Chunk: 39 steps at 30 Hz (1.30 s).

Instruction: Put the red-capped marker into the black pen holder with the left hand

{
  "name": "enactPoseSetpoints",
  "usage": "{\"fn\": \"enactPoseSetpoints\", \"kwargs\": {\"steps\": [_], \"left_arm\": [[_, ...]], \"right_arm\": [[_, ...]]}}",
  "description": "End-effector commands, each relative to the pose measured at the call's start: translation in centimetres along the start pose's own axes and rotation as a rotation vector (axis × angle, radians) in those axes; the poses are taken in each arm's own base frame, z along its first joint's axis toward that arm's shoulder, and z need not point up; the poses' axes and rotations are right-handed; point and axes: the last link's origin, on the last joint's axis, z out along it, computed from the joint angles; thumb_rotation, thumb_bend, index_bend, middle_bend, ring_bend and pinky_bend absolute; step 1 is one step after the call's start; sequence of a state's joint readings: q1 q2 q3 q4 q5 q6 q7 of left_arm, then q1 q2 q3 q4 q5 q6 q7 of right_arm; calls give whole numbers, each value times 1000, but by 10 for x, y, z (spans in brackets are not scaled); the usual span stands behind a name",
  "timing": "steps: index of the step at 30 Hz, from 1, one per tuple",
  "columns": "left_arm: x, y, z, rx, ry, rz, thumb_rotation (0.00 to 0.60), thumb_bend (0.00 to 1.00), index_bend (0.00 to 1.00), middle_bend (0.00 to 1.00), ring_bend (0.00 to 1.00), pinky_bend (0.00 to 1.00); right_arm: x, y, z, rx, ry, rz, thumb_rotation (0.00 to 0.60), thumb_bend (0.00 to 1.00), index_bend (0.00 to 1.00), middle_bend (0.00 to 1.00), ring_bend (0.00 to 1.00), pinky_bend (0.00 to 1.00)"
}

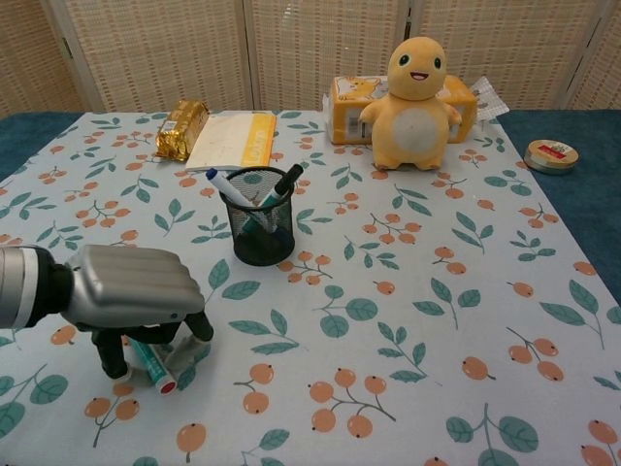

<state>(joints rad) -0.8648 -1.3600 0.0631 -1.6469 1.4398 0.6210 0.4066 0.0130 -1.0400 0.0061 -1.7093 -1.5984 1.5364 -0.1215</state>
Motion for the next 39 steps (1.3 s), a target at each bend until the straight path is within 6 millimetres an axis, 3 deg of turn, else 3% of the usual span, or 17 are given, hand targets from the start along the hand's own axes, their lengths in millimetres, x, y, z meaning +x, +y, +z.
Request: {"fn": "enactPoseSetpoints", "kwargs": {"steps": [1, 7, 13, 17, 22, 29, 34, 39], "left_arm": [[4, 0, -4, 3, 19, -3, 600, 336, 645, 1000, 967, 982], [45, -10, -38, 67, 146, -97, 600, 337, 647, 1000, 967, 982], [107, -37, -90, 197, 353, -458, 600, 337, 647, 1000, 967, 982], [135, -53, -102, 195, 453, -726, 600, 344, 645, 1000, 967, 982], [153, -68, -96, 154, 467, -960, 600, 360, 653, 1000, 967, 982], [177, -76, -69, 70, 473, -1216, 600, 373, 653, 1000, 967, 982], [187, -74, -49, 21, 509, -1256, 600, 373, 655, 1000, 967, 982], [180, -74, -34, 8, 519, -1224, 600, 374, 657, 1000, 967, 982]], "right_arm": [[0, 0, -1, 0, 3, 1, 600, 188, 104, 21, 0, 0], [1, 1, -1, 2, 8, 6, 600, 189, 104, 21, 0, 0], [-1, 0, 1, 4, -8, 6, 600, 189, 104, 21, 0, 0], [-3, -3, 1, 7, -15, -1, 600, 188, 107, 21, 0, 0], [-4, -4, 1, 3, -16, -4, 600, 188, 108, 21, 0, 0], [-2, 0, 4, -7, -13, 6, 600, 188, 108, 21, 0, 0], [-1, 1, 2, 0, -14, 13, 600, 189, 108, 21, 0, 0], [0, 1, -1, 6, -11, 16, 600, 188, 108, 21, 0, 0]]}}
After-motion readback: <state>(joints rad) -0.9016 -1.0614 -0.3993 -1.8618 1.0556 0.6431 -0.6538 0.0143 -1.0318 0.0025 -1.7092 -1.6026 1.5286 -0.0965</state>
